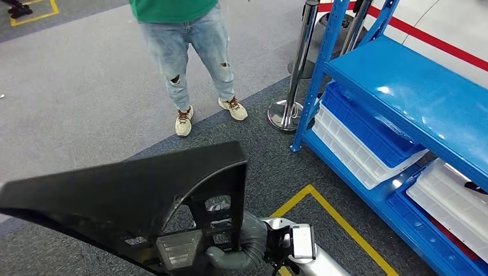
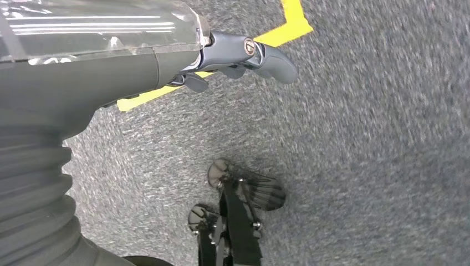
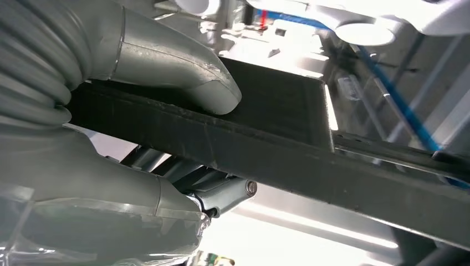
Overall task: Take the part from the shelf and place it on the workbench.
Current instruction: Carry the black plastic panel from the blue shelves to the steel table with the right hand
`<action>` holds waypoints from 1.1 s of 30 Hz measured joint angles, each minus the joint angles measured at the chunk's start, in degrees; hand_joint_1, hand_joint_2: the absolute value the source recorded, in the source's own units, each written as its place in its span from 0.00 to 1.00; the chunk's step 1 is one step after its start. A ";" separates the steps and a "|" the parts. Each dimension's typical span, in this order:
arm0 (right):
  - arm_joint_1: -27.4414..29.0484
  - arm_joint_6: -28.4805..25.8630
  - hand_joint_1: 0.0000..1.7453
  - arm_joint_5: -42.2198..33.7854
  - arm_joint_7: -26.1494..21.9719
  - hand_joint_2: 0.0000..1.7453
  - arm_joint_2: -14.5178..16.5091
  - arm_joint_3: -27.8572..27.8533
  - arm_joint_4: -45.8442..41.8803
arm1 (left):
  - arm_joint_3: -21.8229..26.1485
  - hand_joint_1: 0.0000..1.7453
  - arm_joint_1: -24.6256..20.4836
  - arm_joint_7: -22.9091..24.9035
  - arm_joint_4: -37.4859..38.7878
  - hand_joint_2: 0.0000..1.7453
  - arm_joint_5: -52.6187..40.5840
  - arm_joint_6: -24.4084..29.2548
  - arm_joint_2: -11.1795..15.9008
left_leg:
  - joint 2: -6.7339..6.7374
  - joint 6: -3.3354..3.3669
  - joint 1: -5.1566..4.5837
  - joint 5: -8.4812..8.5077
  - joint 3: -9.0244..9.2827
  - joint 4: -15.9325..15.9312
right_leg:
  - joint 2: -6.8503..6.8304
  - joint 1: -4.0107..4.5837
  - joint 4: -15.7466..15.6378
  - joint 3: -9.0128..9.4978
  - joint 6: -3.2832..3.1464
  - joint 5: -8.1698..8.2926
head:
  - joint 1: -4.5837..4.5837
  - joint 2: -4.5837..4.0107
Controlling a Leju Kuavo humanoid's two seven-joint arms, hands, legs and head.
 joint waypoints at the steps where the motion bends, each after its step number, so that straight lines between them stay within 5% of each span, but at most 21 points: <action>1: -0.04 -0.26 1.00 -0.11 0.09 1.00 -0.02 0.11 0.04 | 0.00 0.00 -0.15 0.09 0.00 1.00 -0.13 -0.19 0.05 | 1.89 -0.27 -0.02 -1.80 -1.64 3.35 | -0.92 0.07 -0.06 0.07 -0.17 -0.04 | -0.13 0.00; 3: -0.05 -0.57 1.00 -0.24 0.21 1.00 -0.13 0.22 0.20 | 0.00 0.00 -0.42 0.44 0.00 1.00 -0.20 -0.36 0.11 | 3.18 -0.81 0.32 -4.60 -4.85 10.11 | -2.94 0.15 -0.05 0.07 -0.24 -0.17 | -0.22 0.00; 4: -0.07 -0.61 1.00 -0.32 0.37 1.00 -0.18 0.32 0.27 | 0.00 0.00 -0.41 0.66 0.00 1.00 -0.20 -0.36 0.10 | 3.39 -1.05 0.52 -4.68 -5.35 11.37 | -3.87 0.15 -0.03 0.08 -0.17 -0.25 | -0.22 0.00; 5: -0.13 -0.63 1.00 -0.45 0.60 1.00 -0.19 0.43 0.32 | 0.00 0.00 -0.35 0.89 0.00 1.00 -0.20 -0.34 0.09 | 3.62 -1.24 0.70 -3.73 -4.63 10.35 | -4.70 0.14 -0.01 0.13 -0.04 -0.35 | -0.22 0.00; 7: -0.43 -0.68 1.00 -0.81 1.12 1.00 -0.19 0.64 0.31 | 0.00 0.00 -0.34 1.24 0.01 1.00 -0.25 -0.32 0.04 | 5.41 -1.36 0.83 -0.60 -0.58 3.22 | -6.19 0.15 0.12 0.36 0.41 -0.69 | -0.23 0.00; 10: -1.22 -1.16 1.00 -1.25 1.91 1.00 -0.18 0.92 0.25 | -0.01 0.00 -0.62 1.51 0.01 1.00 -0.64 -0.36 -0.18 | 7.62 -0.04 0.29 1.07 3.04 -3.56 | -7.98 0.65 0.43 0.66 1.42 -1.26 | -0.02 0.00; 12: -1.52 -1.63 1.00 -1.36 2.45 1.00 -0.16 1.24 0.23 | -0.02 0.00 -0.47 1.65 0.01 1.00 -0.87 -0.45 -0.28 | 6.36 0.95 0.11 1.13 2.86 -3.55 | -8.88 0.73 0.38 0.85 2.00 -1.44 | 0.15 0.00; 15: -1.58 -2.40 1.00 -1.77 3.53 1.00 -0.16 1.71 0.16 | -0.02 0.00 -0.43 2.10 0.02 1.00 -1.20 -0.43 -0.57 | 4.54 2.09 0.34 1.42 2.92 -3.91 | -5.42 0.26 3.98 -0.46 2.73 -4.09 | 0.18 -0.01; 17: -1.12 -2.63 1.00 -2.05 4.04 1.00 -0.22 1.90 0.13 | -0.02 0.00 -0.66 2.55 0.02 1.00 -1.59 -0.34 -0.73 | 3.18 2.55 0.28 1.48 2.85 -3.94 | -2.55 0.23 11.40 -4.11 2.70 -7.67 | 0.21 0.00; 19: -0.53 -2.66 1.00 -2.13 4.26 1.00 -0.31 2.06 0.13 | -0.02 0.00 -0.68 2.81 0.02 1.00 -1.83 -0.31 -0.88 | 1.49 2.66 0.11 1.48 2.85 -3.91 | -1.85 0.32 16.73 -7.25 2.54 -8.80 | 0.21 0.00; 21: -0.30 -2.62 1.00 -2.15 4.33 1.00 -0.36 2.25 0.11 | -0.02 0.00 -0.58 2.92 0.02 1.00 -1.89 -0.31 -1.03 | -0.21 2.64 -0.02 1.48 2.99 -3.86 | -1.33 0.32 13.98 -6.60 2.13 -5.60 | 0.20 0.00; 23: -0.22 -2.51 1.00 -2.18 4.44 1.00 -0.42 2.43 0.10 | -0.02 0.00 -0.56 2.94 0.02 1.00 -1.92 -0.31 -1.34 | -1.79 2.45 -0.12 1.46 3.00 -3.73 | 1.21 0.25 6.36 -3.52 1.48 -1.44 | 0.18 0.00; 25: 0.00 -2.41 1.00 -2.17 4.50 1.00 -0.66 2.49 0.10 | -0.02 0.00 -0.54 2.85 0.02 1.00 -2.17 -0.31 -1.66 | -3.20 1.86 -0.01 1.54 2.65 -3.61 | 3.41 0.25 1.85 -1.75 1.16 -0.01 | 0.19 0.00; 27: 0.21 -2.39 1.00 -2.04 4.02 1.00 -1.03 2.54 0.11 | -0.03 0.00 -0.20 2.72 0.02 1.00 -2.67 -0.31 -1.76 | -4.47 0.95 0.30 1.77 2.26 -3.81 | 2.90 0.36 1.09 -1.48 0.98 -0.04 | 0.21 0.00; 28: 0.27 -2.39 1.00 -1.86 3.55 1.00 -1.20 2.57 0.14 | -0.04 0.00 0.07 2.64 0.02 1.00 -2.93 -0.31 -1.82 | -4.05 0.61 0.38 1.75 2.16 -3.73 | 2.19 0.36 0.71 -1.21 0.75 0.11 | 0.21 0.00; 30: 0.36 -2.34 1.00 -1.37 2.41 1.00 -1.55 2.61 0.26 | -0.06 0.00 0.24 2.45 0.02 1.00 -3.27 -0.32 -1.98 | -0.80 0.18 0.24 0.34 1.11 -1.41 | 0.61 0.21 -0.13 -0.58 0.19 0.41 | 0.01 0.00; 32: 0.53 -2.30 1.00 -0.92 1.63 1.00 -2.01 2.62 0.56 | -0.07 0.00 -0.05 2.30 0.02 1.00 -3.34 -0.32 -2.11 | 2.59 -0.13 0.27 -3.02 -1.92 5.02 | -1.24 0.42 -0.34 -0.29 -0.16 0.36 | -0.16 -0.01; 33: 0.64 -2.29 1.00 -0.76 1.50 1.00 -2.23 2.62 0.78 | -0.07 0.00 -0.20 2.25 0.02 1.00 -3.35 -0.33 -2.14 | 3.09 -0.33 0.38 -4.45 -3.63 8.52 | -2.22 0.51 -0.31 -0.27 -0.27 0.28 | -0.15 -0.01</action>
